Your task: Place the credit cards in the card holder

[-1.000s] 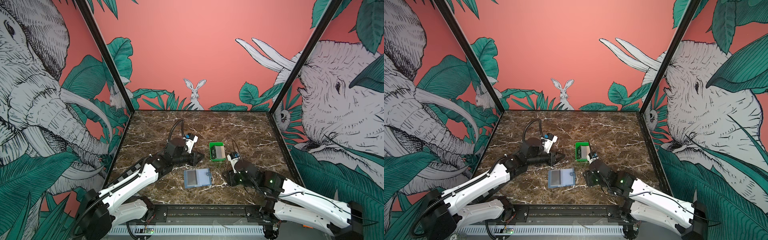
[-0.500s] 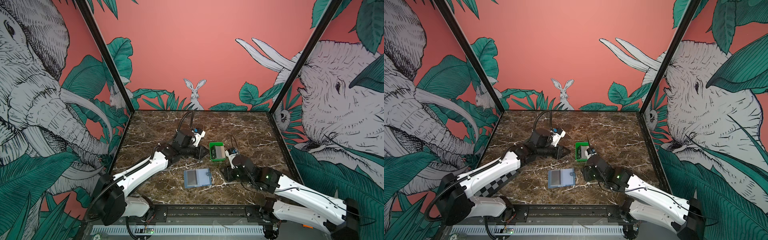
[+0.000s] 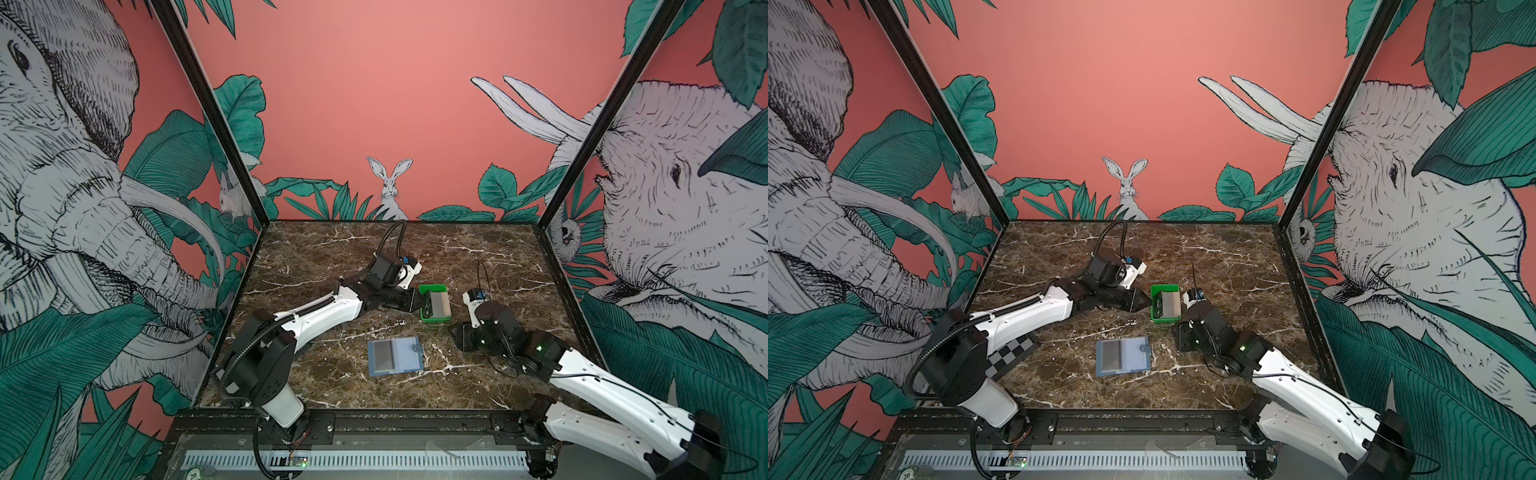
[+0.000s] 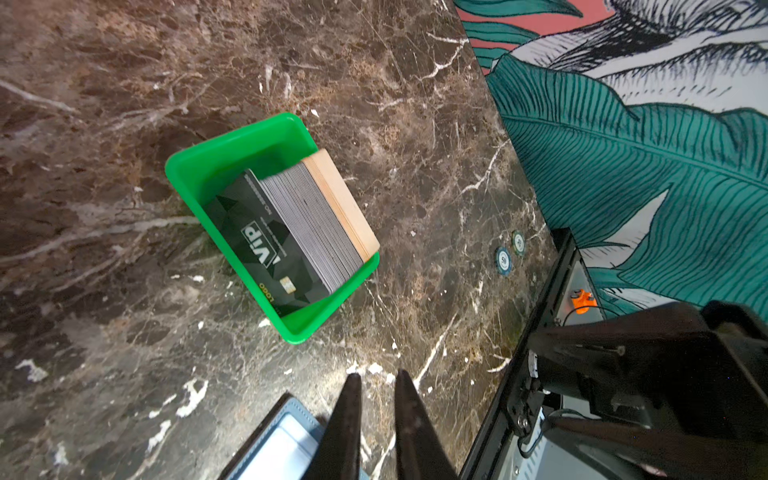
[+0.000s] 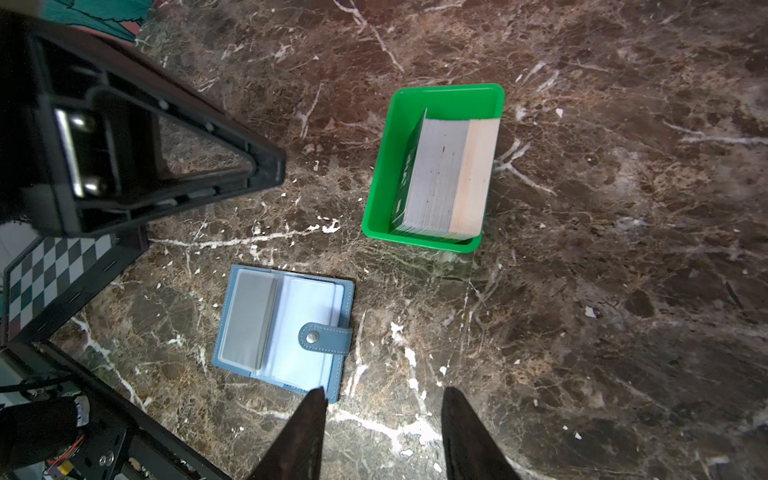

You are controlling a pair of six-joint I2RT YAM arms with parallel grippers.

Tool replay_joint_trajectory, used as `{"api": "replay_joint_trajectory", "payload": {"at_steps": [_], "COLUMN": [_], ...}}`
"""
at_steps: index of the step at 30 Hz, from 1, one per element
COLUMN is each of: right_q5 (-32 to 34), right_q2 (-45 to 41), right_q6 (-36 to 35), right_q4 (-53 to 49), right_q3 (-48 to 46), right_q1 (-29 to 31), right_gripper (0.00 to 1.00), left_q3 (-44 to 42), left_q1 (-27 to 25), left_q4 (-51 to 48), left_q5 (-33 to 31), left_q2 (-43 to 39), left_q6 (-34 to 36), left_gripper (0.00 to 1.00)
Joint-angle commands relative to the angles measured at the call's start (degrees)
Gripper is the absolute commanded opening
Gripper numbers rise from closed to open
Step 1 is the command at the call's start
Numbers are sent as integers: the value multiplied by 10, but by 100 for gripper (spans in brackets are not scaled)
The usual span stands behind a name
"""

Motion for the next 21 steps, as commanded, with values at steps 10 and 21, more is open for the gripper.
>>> {"api": "replay_joint_trajectory", "payload": {"at_steps": [10, 21], "right_q5": [-56, -46], "right_q2": [89, 165], "right_q6": [-11, -19], "right_q4": [77, 79], "right_q3": [14, 41], "right_q1": [-71, -107], "right_gripper": [41, 43], "left_q3": [49, 86], "left_q1": [54, 58], "left_q4": [70, 74], "left_q5": [48, 63], "left_q2": [90, 155], "left_q6": [-17, -43], "left_gripper": [18, 18]}}
